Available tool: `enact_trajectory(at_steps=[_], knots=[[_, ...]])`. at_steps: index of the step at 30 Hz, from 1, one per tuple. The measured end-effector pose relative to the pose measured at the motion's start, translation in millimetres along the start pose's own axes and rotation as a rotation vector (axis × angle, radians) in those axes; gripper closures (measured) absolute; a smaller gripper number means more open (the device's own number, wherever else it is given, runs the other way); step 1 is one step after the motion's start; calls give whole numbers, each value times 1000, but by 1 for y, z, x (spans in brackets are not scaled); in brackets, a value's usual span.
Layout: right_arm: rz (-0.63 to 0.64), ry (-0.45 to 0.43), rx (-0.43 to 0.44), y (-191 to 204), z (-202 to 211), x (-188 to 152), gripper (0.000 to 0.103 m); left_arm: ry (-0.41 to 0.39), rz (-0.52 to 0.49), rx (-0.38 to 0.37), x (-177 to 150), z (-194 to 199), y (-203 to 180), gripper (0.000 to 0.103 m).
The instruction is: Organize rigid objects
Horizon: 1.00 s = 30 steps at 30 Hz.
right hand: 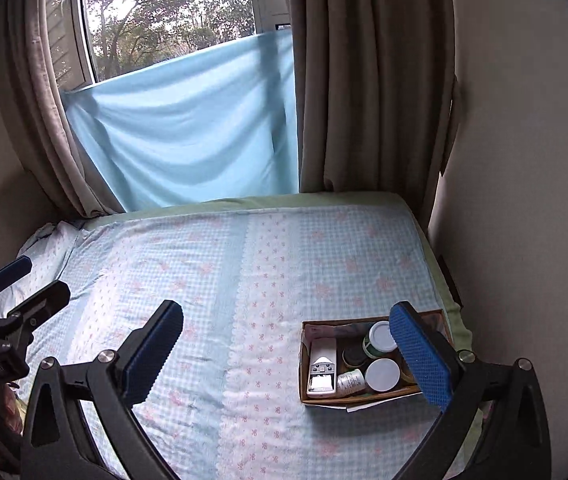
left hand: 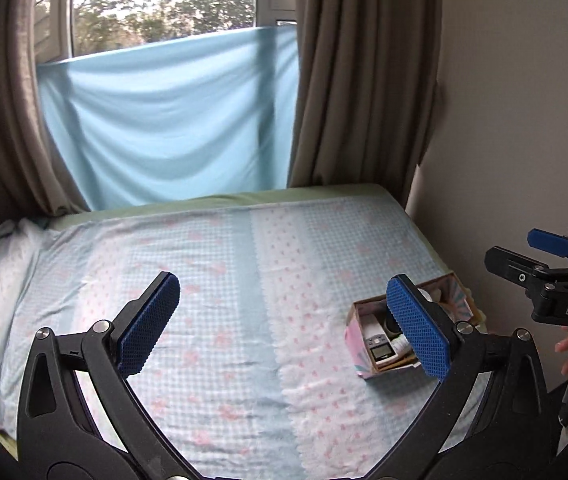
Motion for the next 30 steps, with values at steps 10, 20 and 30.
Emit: enact_trajectory(at_steps=[10, 20, 30], knots=[[31, -37, -53, 19, 4, -18, 0, -68, 31, 35, -18, 22, 22, 0], [18, -71, -83, 18, 10, -13, 0, -81, 16, 35, -18, 23, 18, 0], [33, -75, -73, 23, 7, -11, 0, -78, 47, 46, -17, 25, 25, 0]])
Point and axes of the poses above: each gripper's, at about its wrist camera, not at the fingertips, and z roughly against the way its jaws point, y to its left, x to its top, the point moved 2 cm from there along -z, roughly the way its jaws point, and after that the axes turned 4 degrees about x, right-handed, at the moved point
